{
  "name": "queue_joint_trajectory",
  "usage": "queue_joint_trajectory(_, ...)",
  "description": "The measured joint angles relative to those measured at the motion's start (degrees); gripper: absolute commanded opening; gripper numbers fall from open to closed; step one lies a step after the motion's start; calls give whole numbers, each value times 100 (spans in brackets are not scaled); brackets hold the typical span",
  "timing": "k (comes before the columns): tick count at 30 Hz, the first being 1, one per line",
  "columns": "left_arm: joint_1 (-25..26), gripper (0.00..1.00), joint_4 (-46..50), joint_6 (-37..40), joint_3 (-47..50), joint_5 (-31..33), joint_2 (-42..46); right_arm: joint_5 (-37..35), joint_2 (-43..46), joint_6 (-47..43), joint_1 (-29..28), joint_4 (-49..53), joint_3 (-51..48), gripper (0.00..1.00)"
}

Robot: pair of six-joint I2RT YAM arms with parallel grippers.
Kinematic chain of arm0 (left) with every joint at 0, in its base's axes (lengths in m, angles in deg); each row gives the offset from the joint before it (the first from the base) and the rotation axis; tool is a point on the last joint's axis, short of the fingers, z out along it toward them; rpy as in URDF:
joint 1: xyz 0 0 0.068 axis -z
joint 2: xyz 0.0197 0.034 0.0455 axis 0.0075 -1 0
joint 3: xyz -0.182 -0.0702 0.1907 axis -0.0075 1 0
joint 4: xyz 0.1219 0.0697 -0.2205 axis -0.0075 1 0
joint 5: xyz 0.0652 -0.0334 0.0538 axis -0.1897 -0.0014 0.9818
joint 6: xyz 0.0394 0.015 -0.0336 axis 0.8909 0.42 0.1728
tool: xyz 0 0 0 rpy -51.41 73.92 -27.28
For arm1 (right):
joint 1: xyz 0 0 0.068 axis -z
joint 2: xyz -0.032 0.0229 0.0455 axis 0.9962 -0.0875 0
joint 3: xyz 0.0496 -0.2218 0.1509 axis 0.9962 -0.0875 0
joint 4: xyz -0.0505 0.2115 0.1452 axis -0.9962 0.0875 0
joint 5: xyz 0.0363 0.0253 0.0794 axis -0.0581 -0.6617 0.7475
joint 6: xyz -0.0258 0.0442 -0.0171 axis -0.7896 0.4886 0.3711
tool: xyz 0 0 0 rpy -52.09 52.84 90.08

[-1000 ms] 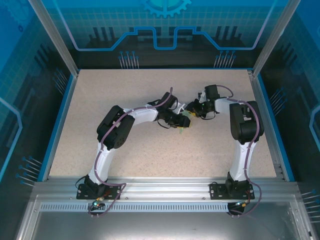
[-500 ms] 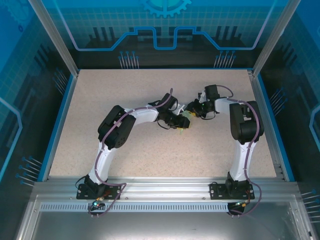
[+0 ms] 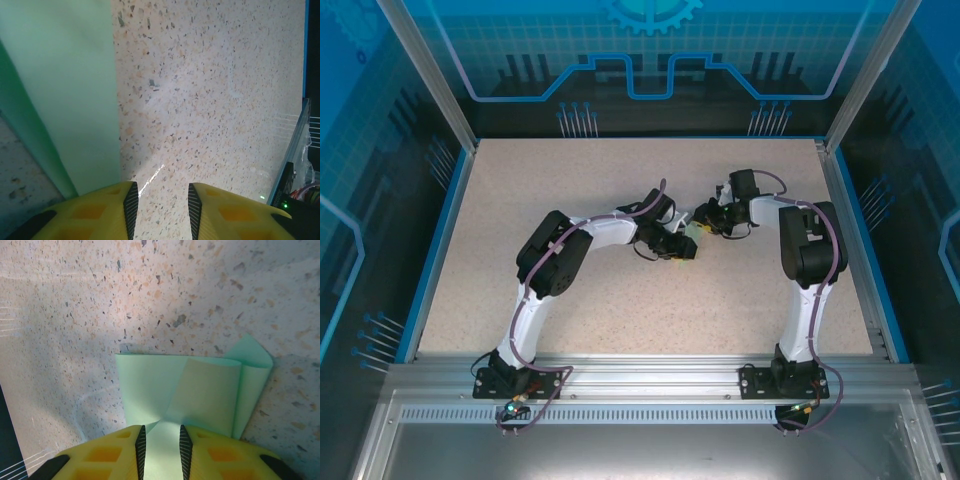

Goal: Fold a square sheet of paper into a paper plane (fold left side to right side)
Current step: Fold the wing for the fifth time at the center of the table.

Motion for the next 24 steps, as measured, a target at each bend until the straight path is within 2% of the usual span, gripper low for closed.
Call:
queue_joint_trajectory(3, 7, 36, 15, 55, 0, 9, 0, 2, 0, -22, 2, 2, 0, 25)
queue_joint_trajectory(8, 42, 33, 85, 157, -17, 114, 0, -7, 81, -131, 13, 63, -37, 15)
queue_joint_trajectory(13, 44, 29, 111, 240, -17, 157, 0, 2, 549, -249, 70, 256, -267, 7)
queue_joint_trajectory(18, 52, 28, 133, 256, -17, 225, 0, 63, 940, -273, 70, 232, -562, 6)
queue_joint_trajectory(24, 57, 28, 140, 256, -17, 247, 0, 109, 942, -210, -85, 192, -848, 6)
